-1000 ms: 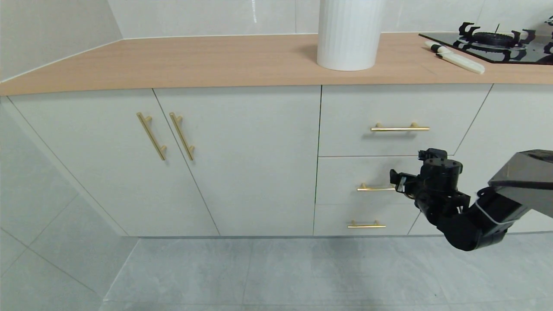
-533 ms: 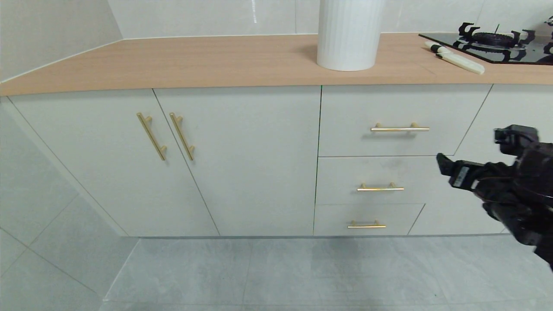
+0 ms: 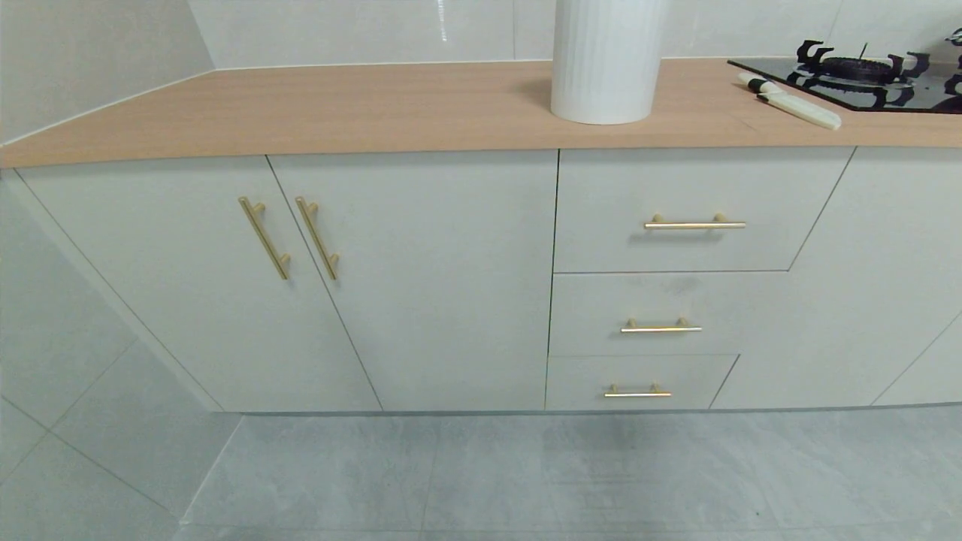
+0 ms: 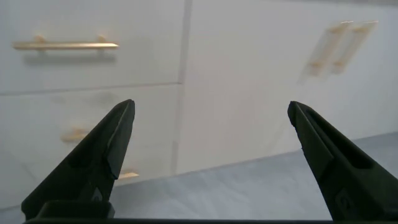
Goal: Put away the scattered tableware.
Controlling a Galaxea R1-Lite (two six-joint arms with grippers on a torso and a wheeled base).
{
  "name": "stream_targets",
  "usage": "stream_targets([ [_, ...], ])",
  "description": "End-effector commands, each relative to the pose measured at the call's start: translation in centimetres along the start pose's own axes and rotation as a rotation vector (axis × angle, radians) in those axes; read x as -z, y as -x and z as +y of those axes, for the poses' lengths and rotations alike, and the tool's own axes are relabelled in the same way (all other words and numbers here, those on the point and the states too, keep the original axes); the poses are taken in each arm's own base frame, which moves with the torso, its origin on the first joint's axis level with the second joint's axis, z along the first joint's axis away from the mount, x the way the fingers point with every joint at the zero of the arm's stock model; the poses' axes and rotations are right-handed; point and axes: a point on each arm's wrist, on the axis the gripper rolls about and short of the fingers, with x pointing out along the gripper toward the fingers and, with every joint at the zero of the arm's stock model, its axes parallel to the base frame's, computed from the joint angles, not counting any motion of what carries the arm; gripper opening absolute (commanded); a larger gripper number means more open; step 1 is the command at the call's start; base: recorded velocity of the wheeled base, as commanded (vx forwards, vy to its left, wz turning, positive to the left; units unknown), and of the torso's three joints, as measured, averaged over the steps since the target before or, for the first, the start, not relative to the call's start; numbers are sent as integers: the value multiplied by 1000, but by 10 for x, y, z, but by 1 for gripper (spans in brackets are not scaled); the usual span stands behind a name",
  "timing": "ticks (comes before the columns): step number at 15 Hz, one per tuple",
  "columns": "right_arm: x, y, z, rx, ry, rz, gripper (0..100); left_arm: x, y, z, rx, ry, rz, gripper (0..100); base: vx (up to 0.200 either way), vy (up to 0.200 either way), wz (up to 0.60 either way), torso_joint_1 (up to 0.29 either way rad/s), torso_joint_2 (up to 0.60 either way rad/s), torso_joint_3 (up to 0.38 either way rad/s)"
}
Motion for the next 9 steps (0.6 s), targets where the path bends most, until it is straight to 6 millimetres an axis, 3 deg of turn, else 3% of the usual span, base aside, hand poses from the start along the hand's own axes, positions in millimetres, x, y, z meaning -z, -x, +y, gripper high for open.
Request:
stream_targets([
  [1,-4,98,-53,120,14,-109,100,0,0,0,-1,0,0,100,0,0,0,0,0,0],
  [5,15,133,-59,150,26,-115,100,0,0,0,-1,0,0,100,0,0,0,0,0,0],
  [9,45,130,-53,106,36,-98,100,0,0,0,-1,0,0,100,0,0,0,0,0,0],
])
